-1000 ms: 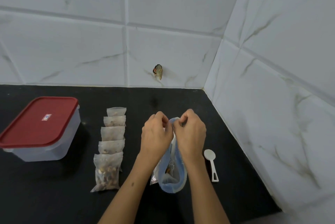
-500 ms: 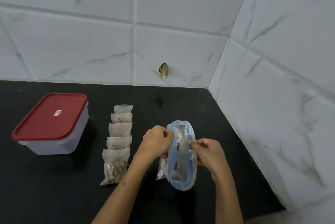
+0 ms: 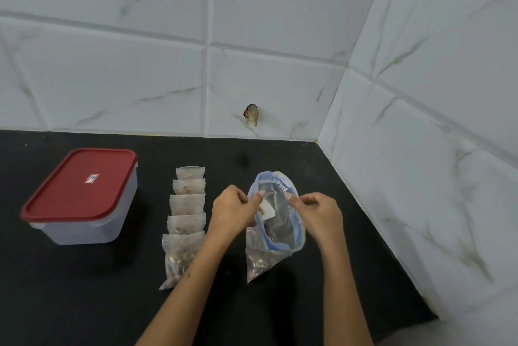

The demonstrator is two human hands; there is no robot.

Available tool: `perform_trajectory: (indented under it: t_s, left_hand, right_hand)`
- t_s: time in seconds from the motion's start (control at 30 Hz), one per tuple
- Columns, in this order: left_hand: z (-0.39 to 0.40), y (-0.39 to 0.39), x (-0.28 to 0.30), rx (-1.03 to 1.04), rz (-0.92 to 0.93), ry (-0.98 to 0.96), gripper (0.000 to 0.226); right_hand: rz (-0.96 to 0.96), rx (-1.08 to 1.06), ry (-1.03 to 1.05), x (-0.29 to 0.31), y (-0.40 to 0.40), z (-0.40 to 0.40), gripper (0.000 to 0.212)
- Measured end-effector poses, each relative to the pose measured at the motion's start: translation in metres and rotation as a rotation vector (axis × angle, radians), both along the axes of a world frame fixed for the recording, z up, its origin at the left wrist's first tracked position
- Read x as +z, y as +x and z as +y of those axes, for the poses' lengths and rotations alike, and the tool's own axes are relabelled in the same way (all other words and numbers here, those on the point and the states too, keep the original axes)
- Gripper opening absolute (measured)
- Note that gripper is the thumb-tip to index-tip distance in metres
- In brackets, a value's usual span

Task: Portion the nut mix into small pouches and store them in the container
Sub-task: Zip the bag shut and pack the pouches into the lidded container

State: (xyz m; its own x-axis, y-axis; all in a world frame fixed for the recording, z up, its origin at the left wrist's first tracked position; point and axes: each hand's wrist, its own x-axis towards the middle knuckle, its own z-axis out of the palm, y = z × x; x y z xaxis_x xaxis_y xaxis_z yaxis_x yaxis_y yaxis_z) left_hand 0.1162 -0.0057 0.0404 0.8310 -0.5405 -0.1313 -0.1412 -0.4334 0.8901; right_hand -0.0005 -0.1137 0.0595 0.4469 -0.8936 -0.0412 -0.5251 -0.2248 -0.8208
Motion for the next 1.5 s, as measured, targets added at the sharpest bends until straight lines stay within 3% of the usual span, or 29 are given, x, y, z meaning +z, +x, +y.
perform_trajectory:
  t_s: [0.17, 0.27, 0.33, 0.4, 0.53, 0.63, 0.7, 0.83, 0.97, 1.13, 1.23, 1.33, 1.5]
  left_hand:
    - [0.010, -0.006, 0.009, -0.098, -0.043, 0.252, 0.062]
    - [0.011, -0.011, 0.014, -0.269, 0.154, 0.331, 0.049]
    - [0.010, -0.016, 0.012, -0.302, 0.182, 0.297, 0.029]
    - [0.007, -0.019, 0.009, -0.253, 0.094, 0.268, 0.020]
    - [0.002, -0.022, 0.016, -0.190, -0.053, 0.294, 0.021]
    - [-0.001, -0.023, 0.022, -0.176, -0.065, 0.304, 0.021]
    - [-0.003, -0.022, 0.023, -0.173, -0.027, 0.238, 0.023]
    - [-0.003, -0.020, 0.030, -0.203, 0.296, -0.014, 0.017]
    - [-0.003, -0.019, 0.033, -0.220, 0.411, -0.096, 0.016]
    - [-0.002, -0.014, 0.029, -0.189, 0.345, -0.097, 0.017]
    - [-0.001, -0.015, 0.029, -0.140, 0.245, -0.025, 0.031]
    - [-0.001, -0.016, 0.029, -0.134, 0.144, 0.006, 0.021]
    - [-0.001, -0.016, 0.030, -0.194, 0.313, -0.104, 0.017]
  right_hand:
    - [0.168, 0.080, 0.428, 0.000, -0.032, 0.004, 0.042]
    - [0.128, 0.155, 0.566, 0.004, -0.034, 0.006, 0.026]
    - [0.109, 0.148, 0.553, 0.004, -0.027, 0.008, 0.015]
    - [0.095, 0.099, 0.492, 0.003, -0.020, 0.010, 0.010]
    - [0.219, 0.009, 0.227, 0.004, -0.009, 0.015, 0.008]
    - [0.354, -0.010, -0.026, 0.004, 0.001, 0.023, 0.016]
    - [0.366, 0.012, -0.079, 0.004, 0.002, 0.026, 0.016]
    - [0.235, 0.059, 0.056, 0.006, -0.002, 0.024, 0.015]
    - [0.145, 0.081, 0.243, 0.012, -0.002, 0.023, 0.014]
    - [-0.014, 0.111, 0.472, 0.017, 0.001, 0.022, 0.012]
    - [0.098, 0.060, 0.305, 0.012, 0.004, 0.023, 0.015]
    - [0.088, 0.025, 0.255, 0.011, 0.006, 0.025, 0.021]
    - [-0.111, 0.073, 0.518, 0.019, 0.005, 0.028, 0.026]
